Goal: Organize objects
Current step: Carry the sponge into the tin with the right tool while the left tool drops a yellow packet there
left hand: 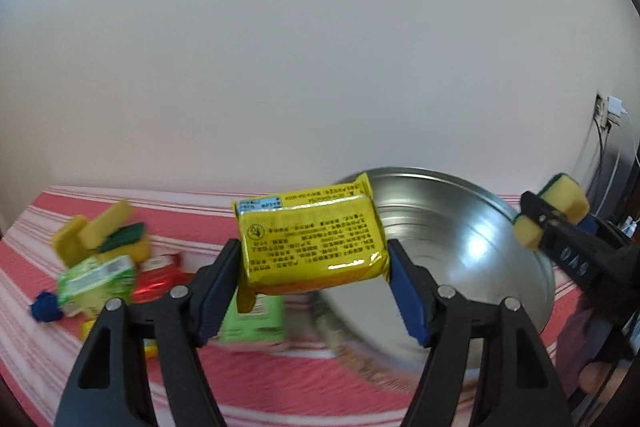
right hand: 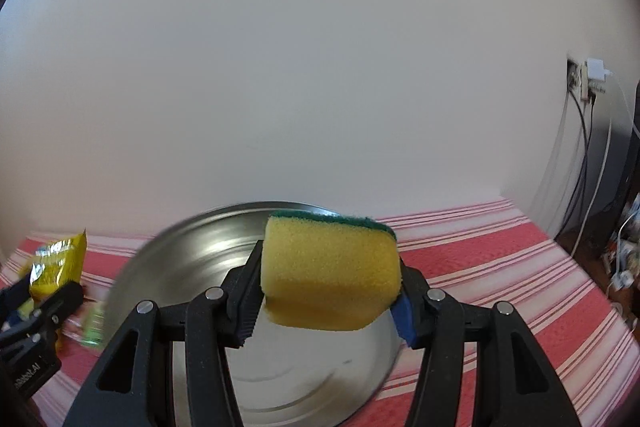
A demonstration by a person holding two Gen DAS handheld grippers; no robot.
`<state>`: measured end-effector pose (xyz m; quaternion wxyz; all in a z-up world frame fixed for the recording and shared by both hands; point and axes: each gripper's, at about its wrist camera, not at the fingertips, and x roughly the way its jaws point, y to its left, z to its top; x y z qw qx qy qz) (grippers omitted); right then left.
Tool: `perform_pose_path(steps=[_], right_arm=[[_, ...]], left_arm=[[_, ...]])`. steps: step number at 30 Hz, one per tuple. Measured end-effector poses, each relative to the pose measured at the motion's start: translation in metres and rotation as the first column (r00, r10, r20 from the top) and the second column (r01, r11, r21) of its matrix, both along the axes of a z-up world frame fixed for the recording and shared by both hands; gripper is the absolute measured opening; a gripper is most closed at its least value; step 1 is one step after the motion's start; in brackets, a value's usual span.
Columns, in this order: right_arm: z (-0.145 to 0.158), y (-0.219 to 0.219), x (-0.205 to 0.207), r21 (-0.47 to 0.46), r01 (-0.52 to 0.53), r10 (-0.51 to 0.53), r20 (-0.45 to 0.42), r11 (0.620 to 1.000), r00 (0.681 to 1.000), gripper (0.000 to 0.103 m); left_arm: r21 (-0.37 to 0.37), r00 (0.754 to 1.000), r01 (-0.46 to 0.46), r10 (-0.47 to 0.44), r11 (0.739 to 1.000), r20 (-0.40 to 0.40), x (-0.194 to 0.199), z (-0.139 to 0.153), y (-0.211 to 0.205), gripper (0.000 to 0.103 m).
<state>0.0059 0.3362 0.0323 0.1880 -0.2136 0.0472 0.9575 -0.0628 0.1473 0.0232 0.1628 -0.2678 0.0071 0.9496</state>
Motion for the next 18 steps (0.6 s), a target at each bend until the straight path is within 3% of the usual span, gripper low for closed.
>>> perform_pose_path(steps=[5,13,15,17,18], right_arm=[[-0.009,0.002,-0.011,0.051,-0.014,0.012,0.039,0.999,0.999,0.057],[-0.023,-0.008,-0.026,0.111,-0.066,0.055,0.103,0.992,0.993,0.058],[-0.024,-0.004,-0.025,0.106,-0.066,0.056,0.1,0.992,0.993,0.063],[-0.023,-0.002,-0.023,0.079,-0.078,0.07,0.09,0.994,0.993,0.08],[-0.022,-0.001,-0.02,0.061,-0.09,0.086,0.072,0.994,0.994,0.083]], left_arm=[[-0.03,0.999,0.027,-0.026,0.999,0.024,-0.012,-0.012,0.03,0.071],[-0.079,0.997,0.037,-0.031,0.996,0.067,-0.035,-0.029,0.039,0.071],[-0.085,0.997,0.035,-0.028,0.996,0.075,-0.038,-0.03,0.039,0.072],[-0.099,0.997,0.03,-0.023,0.995,0.074,-0.039,-0.03,0.039,0.073],[-0.094,0.997,0.029,-0.022,0.995,0.075,-0.039,-0.029,0.038,0.075]])
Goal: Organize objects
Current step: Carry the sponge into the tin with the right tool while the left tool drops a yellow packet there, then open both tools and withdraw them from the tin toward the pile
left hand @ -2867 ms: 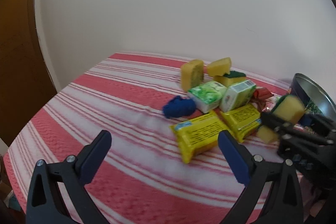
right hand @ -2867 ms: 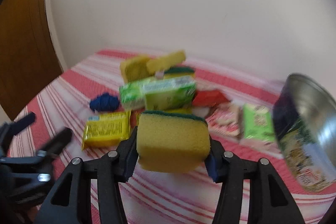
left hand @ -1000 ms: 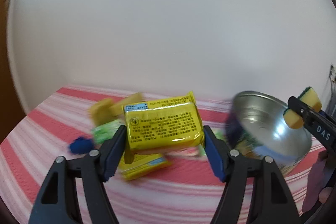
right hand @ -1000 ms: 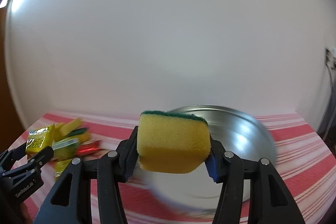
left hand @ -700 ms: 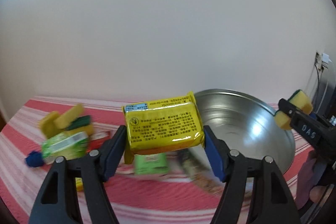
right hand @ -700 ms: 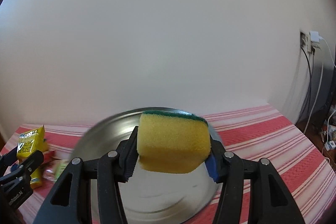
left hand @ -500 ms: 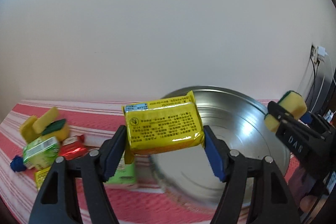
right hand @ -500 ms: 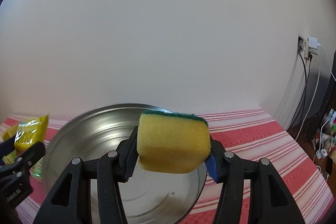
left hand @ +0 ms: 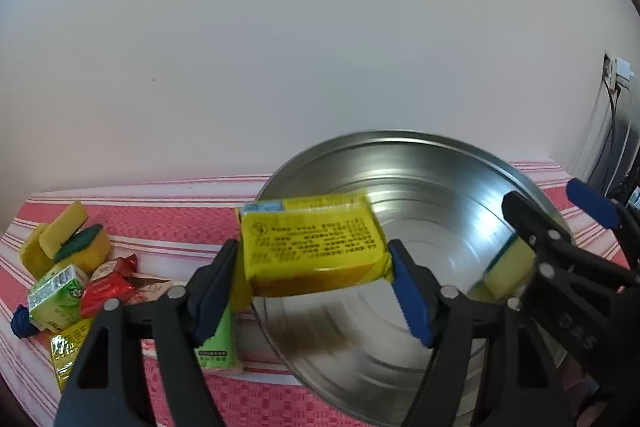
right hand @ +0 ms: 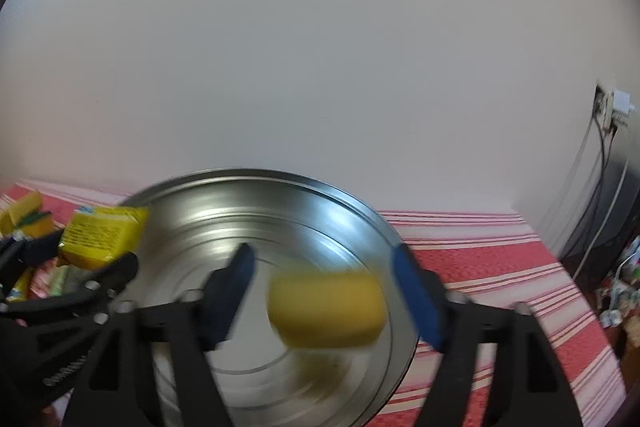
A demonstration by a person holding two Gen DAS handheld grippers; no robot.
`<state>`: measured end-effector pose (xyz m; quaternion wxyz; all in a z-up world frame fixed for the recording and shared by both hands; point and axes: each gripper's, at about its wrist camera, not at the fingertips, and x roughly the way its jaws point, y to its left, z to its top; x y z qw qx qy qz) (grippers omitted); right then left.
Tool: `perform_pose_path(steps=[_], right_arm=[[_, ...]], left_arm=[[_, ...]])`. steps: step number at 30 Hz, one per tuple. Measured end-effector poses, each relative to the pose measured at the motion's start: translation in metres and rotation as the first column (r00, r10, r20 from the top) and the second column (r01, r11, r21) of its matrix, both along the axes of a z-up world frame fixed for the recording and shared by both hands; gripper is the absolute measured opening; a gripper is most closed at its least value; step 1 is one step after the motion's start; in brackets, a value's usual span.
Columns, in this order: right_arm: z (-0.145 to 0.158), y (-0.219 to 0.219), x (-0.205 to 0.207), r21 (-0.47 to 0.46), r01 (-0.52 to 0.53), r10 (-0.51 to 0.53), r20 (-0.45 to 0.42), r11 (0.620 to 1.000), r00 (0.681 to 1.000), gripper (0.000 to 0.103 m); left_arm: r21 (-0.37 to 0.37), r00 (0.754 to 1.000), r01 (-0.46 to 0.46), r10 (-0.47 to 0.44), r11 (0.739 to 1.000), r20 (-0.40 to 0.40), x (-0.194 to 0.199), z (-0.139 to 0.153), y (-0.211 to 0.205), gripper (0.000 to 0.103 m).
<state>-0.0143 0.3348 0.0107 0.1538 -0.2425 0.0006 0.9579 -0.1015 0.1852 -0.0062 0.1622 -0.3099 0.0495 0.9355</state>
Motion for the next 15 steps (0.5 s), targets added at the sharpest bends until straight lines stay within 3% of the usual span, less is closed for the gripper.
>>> perform_pose_path(steps=[4,6,7,11,15], right_arm=[[0.006,-0.001,0.008,-0.038,-0.016,0.015,-0.045,0.999,0.999,0.083],[0.007,0.002,0.013,-0.053,-0.006,0.003,-0.053,0.999,0.999,0.083],[0.007,0.004,0.015,-0.062,0.001,-0.004,-0.059,0.998,0.998,0.083],[0.01,0.002,0.018,-0.09,0.01,-0.016,-0.074,0.996,0.997,0.083],[0.014,0.005,0.019,-0.063,0.022,-0.028,-0.085,0.998,0.996,0.083]], left_arm=[[0.001,0.999,-0.029,0.029,1.0,-0.028,0.009,0.012,-0.01,0.084],[-0.002,0.997,-0.058,0.058,0.998,-0.053,0.011,0.016,-0.014,0.101],[0.002,0.996,-0.063,0.063,0.998,-0.063,0.013,0.018,-0.015,0.103],[-0.003,0.992,-0.066,0.066,0.998,-0.107,0.027,0.029,-0.013,0.102],[-0.018,0.99,-0.066,0.063,0.998,-0.126,0.031,0.033,-0.014,0.103]])
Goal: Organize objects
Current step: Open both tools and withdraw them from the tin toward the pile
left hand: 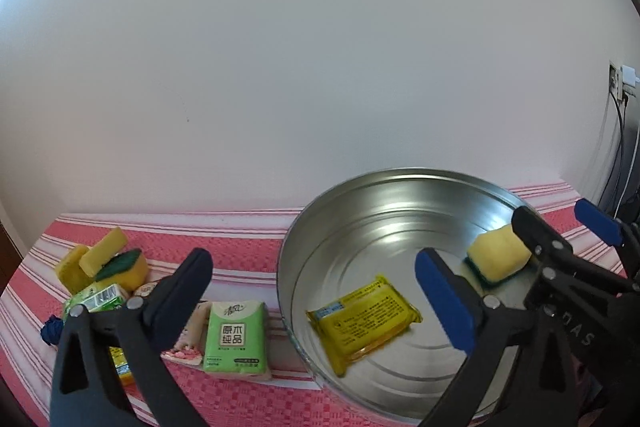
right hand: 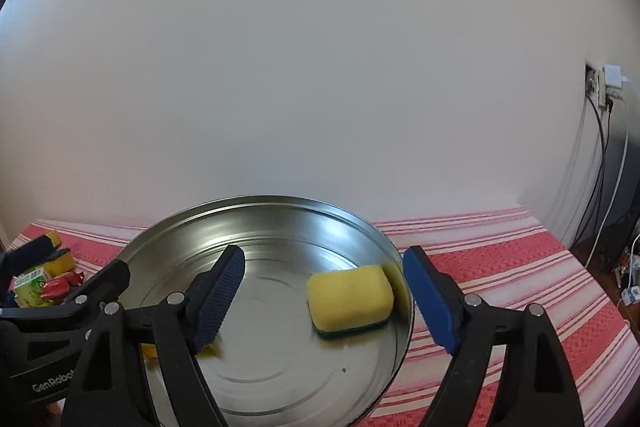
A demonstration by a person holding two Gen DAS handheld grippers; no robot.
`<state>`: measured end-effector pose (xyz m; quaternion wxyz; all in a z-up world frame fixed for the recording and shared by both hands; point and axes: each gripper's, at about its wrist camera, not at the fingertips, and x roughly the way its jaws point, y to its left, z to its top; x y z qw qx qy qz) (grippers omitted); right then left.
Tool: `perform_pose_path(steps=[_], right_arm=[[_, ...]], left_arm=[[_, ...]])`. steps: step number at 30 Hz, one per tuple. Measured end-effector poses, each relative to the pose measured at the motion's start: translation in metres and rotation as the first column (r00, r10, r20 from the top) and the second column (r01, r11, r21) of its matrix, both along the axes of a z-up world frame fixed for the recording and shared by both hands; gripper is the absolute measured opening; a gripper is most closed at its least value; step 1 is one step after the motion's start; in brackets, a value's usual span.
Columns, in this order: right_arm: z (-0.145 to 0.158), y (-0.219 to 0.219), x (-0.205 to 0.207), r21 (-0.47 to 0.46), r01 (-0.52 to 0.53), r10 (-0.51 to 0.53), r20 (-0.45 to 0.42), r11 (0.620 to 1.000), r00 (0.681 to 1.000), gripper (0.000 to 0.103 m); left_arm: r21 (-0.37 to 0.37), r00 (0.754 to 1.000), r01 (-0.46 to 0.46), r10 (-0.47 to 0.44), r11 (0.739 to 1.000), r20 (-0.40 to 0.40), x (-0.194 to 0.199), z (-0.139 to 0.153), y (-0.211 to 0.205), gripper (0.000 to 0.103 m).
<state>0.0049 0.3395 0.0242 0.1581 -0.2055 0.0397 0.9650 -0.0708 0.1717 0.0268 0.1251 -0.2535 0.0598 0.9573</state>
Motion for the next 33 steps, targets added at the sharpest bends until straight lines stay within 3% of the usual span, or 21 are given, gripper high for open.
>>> perform_pose_path(steps=[13,19,33], right_arm=[[-0.003,0.01,-0.002,-0.034,0.076,-0.077,-0.021,0.997,0.997,0.083],[0.0,0.007,0.005,-0.078,0.034,-0.04,-0.073,0.996,0.997,0.083],[-0.01,-0.007,0.013,-0.059,0.046,-0.055,-0.155,0.997,0.986,0.083]], left_arm=[[0.004,1.0,-0.017,0.017,1.0,0.022,0.004,-0.001,-0.008,0.103],[0.003,0.999,-0.041,0.041,0.999,0.024,0.007,-0.002,-0.021,0.103],[-0.016,0.992,-0.114,0.113,0.993,-0.05,0.02,-0.009,-0.074,0.103]])
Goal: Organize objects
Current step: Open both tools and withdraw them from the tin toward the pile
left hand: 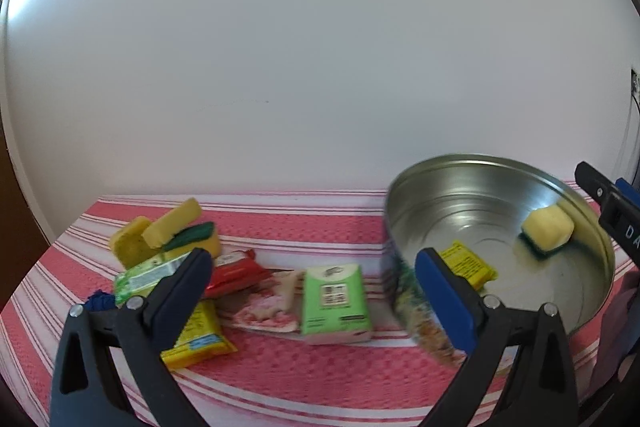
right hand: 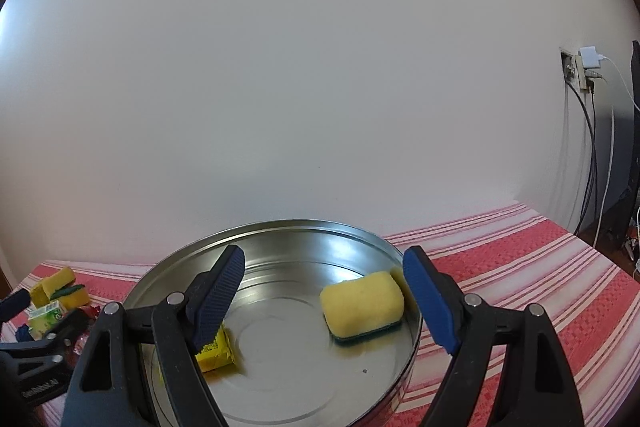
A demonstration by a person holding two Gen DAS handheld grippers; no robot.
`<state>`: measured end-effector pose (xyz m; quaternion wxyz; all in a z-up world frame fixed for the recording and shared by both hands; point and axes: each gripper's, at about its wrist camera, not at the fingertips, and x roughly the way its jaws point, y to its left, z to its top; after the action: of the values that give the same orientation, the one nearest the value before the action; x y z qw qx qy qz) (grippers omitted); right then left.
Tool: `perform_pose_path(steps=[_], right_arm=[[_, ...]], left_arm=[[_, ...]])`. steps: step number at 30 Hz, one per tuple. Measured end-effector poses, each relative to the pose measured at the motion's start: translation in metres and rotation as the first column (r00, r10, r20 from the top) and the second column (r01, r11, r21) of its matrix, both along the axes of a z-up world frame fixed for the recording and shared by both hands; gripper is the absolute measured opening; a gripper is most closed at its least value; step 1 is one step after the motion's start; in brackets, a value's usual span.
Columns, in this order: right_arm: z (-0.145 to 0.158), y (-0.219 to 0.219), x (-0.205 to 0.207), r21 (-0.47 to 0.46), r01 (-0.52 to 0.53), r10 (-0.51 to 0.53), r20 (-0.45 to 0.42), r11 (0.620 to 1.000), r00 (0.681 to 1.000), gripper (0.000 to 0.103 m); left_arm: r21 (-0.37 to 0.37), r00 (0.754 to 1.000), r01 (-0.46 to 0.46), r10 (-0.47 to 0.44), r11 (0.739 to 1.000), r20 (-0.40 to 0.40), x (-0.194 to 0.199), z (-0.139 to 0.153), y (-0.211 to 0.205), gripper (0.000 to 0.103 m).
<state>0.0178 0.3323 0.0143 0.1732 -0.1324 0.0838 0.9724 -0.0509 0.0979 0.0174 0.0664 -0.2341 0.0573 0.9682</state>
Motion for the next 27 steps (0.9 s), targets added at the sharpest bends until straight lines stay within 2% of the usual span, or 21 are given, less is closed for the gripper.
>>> perform_pose_path(steps=[8,13,21,27], right_arm=[[0.0,-0.022,0.007,0.101,0.034,-0.032,-0.026,0.994,0.999,0.083],[-0.001,-0.04,0.006,0.106,-0.007,0.007,-0.001,0.994,1.0,0.083],[-0.005,-0.067,0.002,0.09,-0.091,0.087,0.048,0.992,0.995,0.083],[-0.006,-0.104,-0.004,0.096,-0.187,0.179,0.088,0.978,0.98,0.083]], left_arm=[[-0.044,0.999,-0.014,0.013,0.999,-0.039,0.005,-0.004,-0.035,0.103],[-0.023,1.0,-0.025,0.024,0.999,-0.019,0.003,-0.005,-0.056,0.103],[-0.039,0.999,-0.036,0.036,0.999,-0.005,0.001,-0.01,-0.079,0.103],[-0.004,0.997,-0.071,0.072,0.997,0.027,-0.009,-0.012,-0.107,0.103]])
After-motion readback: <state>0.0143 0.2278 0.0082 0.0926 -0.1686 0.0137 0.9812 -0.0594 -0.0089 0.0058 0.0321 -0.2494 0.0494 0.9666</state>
